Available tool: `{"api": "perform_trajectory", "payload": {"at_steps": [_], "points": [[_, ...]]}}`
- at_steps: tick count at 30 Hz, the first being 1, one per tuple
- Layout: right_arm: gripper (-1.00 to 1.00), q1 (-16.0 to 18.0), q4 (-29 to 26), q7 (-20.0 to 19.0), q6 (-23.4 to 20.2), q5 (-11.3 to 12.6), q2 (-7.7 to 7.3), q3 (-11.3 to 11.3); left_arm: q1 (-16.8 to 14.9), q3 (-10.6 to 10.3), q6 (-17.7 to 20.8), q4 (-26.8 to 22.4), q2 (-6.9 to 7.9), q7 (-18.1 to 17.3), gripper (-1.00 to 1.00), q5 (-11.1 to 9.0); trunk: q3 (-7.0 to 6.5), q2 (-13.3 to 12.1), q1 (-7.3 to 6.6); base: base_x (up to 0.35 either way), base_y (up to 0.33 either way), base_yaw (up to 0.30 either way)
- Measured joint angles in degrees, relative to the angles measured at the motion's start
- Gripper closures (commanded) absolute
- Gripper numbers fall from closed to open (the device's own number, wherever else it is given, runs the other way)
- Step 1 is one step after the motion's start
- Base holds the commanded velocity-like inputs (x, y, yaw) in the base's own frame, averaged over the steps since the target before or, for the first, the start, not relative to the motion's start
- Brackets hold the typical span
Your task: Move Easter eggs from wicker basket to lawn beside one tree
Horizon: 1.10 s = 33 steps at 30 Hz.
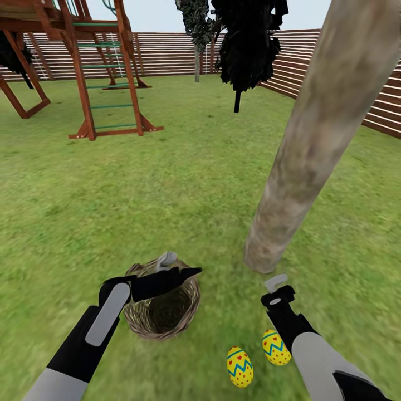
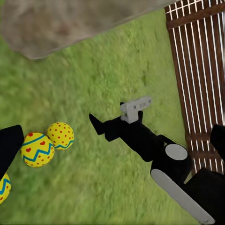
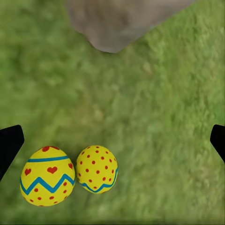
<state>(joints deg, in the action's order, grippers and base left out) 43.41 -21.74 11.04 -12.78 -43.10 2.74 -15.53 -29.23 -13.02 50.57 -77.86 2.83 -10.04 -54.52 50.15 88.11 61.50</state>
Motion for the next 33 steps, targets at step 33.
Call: {"api": "perform_trajectory", "payload": {"at_steps": [33], "points": [[-1.00,-3.26,6.59,-0.13,0.57,-0.68,-0.11,-0.02,2.03,-20.85,-5.31,7.13,-0.47,0.37,-1.00,0.19,-3.04,0.00,0.00,0.000,0.000,0.000]]}}
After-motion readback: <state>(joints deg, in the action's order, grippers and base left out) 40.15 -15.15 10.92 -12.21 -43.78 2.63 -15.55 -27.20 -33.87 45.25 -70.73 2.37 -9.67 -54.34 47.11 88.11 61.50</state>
